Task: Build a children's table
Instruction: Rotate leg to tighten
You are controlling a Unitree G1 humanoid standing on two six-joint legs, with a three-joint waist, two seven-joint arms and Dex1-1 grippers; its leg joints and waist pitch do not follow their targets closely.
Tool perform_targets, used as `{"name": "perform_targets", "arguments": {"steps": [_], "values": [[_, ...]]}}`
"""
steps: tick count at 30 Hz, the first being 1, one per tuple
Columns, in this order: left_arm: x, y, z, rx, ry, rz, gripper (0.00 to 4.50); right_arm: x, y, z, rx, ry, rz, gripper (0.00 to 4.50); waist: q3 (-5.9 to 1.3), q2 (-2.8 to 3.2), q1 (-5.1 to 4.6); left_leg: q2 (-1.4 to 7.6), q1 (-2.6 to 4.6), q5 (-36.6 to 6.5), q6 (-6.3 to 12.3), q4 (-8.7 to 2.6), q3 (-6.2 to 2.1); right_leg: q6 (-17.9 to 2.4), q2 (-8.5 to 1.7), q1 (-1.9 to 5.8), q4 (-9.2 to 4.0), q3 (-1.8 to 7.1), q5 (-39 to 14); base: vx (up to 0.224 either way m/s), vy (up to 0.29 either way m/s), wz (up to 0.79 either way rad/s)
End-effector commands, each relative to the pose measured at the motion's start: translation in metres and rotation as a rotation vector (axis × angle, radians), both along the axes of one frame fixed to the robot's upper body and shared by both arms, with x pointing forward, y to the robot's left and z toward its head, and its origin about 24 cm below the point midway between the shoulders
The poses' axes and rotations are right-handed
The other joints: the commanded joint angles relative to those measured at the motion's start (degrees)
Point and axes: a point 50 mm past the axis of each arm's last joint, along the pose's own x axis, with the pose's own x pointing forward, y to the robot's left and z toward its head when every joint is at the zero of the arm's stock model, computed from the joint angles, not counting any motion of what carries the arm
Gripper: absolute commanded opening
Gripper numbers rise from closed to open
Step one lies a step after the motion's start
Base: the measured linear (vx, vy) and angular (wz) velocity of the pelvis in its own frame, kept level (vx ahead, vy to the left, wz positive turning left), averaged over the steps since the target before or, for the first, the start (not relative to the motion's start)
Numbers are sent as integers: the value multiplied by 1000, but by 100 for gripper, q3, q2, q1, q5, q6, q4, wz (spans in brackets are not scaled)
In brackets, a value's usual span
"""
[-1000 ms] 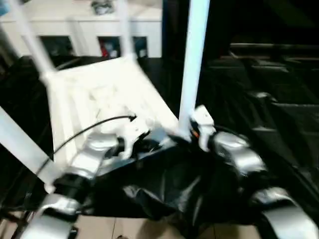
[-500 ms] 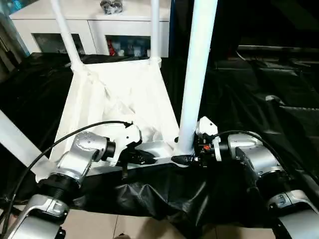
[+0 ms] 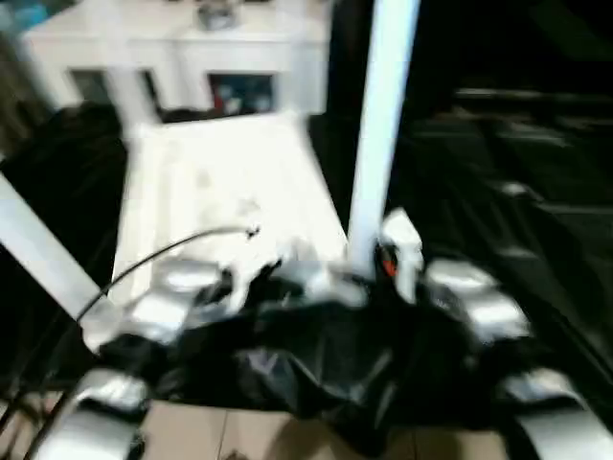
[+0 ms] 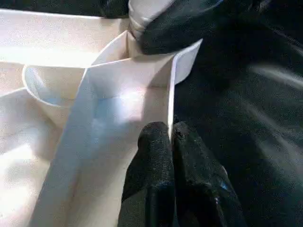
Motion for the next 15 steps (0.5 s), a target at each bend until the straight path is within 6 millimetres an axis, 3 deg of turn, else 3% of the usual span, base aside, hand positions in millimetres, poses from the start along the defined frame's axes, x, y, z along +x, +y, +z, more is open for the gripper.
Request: {"name": "perform_targets", "arguments": {"steps": [1, 3, 8, 9, 10, 11, 15], "values": [[10, -26, 10, -17, -56, 62, 0, -9, 32, -21, -71, 68, 14, 270, -272, -39, -30, 46, 31, -1874, -81, -462, -23, -911, -254, 208, -573, 148, -2524, 0, 0, 0], [12, -30, 11, -22, -63, 87, 0, -6, 35, -21, -73, 71, -30, 270, -277, -21, -40, 45, 39, -1861, -54, -457, -14, -932, -238, 183, -576, 159, -2405, 0, 0, 0], [13, -47, 11, -56, -70, 125, 0, -1, 53, -20, -77, 60, -122, 270, -321, -35, -51, 41, -16, -1502, 51, -438, 1, -1164, -221, 237, -497, 151, -1544, 0, 0, 0], [12, -49, 12, -60, -72, 116, 0, -1, 55, -19, -56, 60, -116, 326, -334, -47, -51, 43, -20, -1451, 80, -430, 3, -1191, -222, 247, -484, 152, -1427, 0, 0, 0], [9, -49, 11, -64, -72, 90, 0, 0, 56, -16, -20, 70, -100, 326, -334, -65, -53, 43, -32, -1339, 149, -422, 10, -1247, -213, 259, -468, 152, -1198, 0, 0, 0], [8, -48, 11, -65, -77, 66, 0, 1, 56, -14, 4, 74, -83, 326, -340, -43, -46, 45, -39, -1242, 198, -418, 10, -1296, -211, 267, -446, 147, -1028, 0, 0, 0], [-1, -43, 10, -68, -71, -34, 0, 3, 49, -7, 3, 31, -19, 366, -349, -54, -47, 55, -57, -1128, 307, -407, 16, -1370, -228, 285, -428, 141, -877, 0, 0, 0]]}}
